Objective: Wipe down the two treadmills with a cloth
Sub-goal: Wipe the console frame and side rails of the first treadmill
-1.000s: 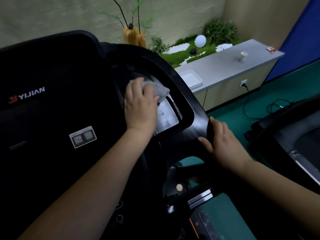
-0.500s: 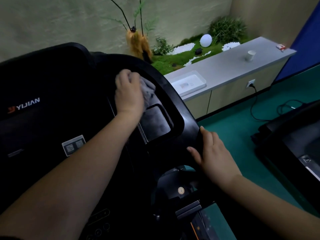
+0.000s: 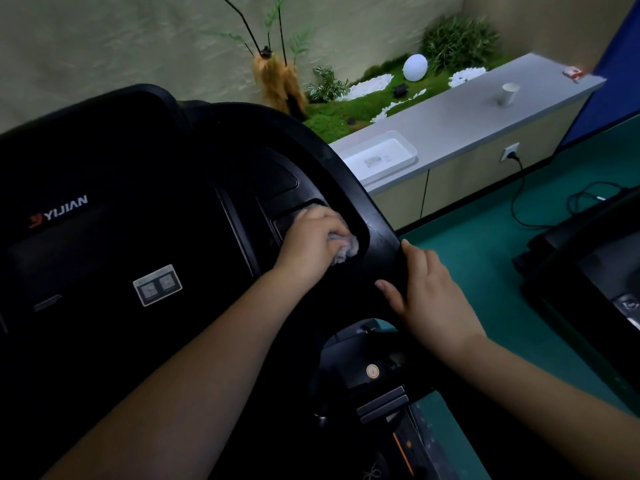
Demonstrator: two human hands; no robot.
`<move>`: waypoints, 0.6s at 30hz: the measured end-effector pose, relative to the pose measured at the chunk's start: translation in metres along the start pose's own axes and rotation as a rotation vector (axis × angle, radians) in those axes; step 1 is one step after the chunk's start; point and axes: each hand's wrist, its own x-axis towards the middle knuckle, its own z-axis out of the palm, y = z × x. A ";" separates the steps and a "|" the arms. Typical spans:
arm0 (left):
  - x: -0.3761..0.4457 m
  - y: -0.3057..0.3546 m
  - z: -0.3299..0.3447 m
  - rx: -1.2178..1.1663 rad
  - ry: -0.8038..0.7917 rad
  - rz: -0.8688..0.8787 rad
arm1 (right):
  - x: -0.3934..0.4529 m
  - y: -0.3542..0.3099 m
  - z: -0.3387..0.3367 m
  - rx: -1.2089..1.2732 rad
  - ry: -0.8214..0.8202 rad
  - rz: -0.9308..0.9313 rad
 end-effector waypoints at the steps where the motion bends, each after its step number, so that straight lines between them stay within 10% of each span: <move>1: -0.002 0.004 -0.003 -0.076 -0.047 -0.051 | 0.000 0.000 0.000 0.002 0.000 0.004; 11: -0.023 0.002 -0.048 0.304 -0.522 -0.275 | -0.001 0.001 0.000 0.013 0.022 0.008; 16: -0.013 0.012 -0.051 0.299 0.136 -0.051 | -0.001 0.000 0.000 0.028 0.018 0.012; 18: -0.005 0.005 -0.045 0.443 0.159 -0.008 | -0.001 0.001 0.000 0.029 0.020 0.010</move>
